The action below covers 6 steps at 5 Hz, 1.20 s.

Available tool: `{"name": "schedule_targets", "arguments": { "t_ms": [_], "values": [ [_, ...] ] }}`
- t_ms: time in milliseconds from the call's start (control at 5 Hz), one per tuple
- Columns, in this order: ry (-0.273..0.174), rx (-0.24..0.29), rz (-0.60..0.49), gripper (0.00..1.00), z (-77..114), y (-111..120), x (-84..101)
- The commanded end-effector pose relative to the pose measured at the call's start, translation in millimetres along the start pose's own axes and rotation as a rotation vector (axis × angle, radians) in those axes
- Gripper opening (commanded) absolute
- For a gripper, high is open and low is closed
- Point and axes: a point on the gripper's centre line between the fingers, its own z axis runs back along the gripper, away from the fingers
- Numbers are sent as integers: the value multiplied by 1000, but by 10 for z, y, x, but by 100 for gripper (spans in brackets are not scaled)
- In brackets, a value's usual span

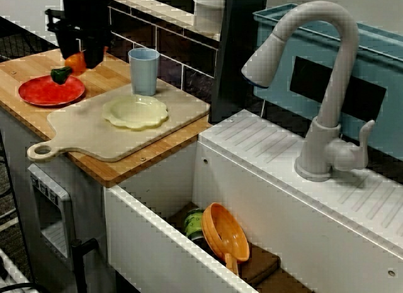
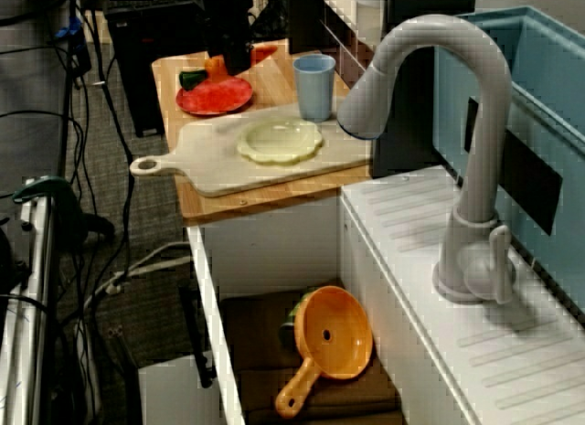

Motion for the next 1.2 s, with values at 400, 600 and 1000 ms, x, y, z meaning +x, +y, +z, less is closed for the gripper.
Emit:
{"name": "schedule_targets", "arguments": {
  "t_ms": [400, 600, 1000],
  "values": [
    [-22, -28, -84, 0, 326, -372, -186],
    [-33, -23, -96, 0, 305, -461, -255],
    [-39, -6, -124, 0, 252, -691, -340]
  ]
}}
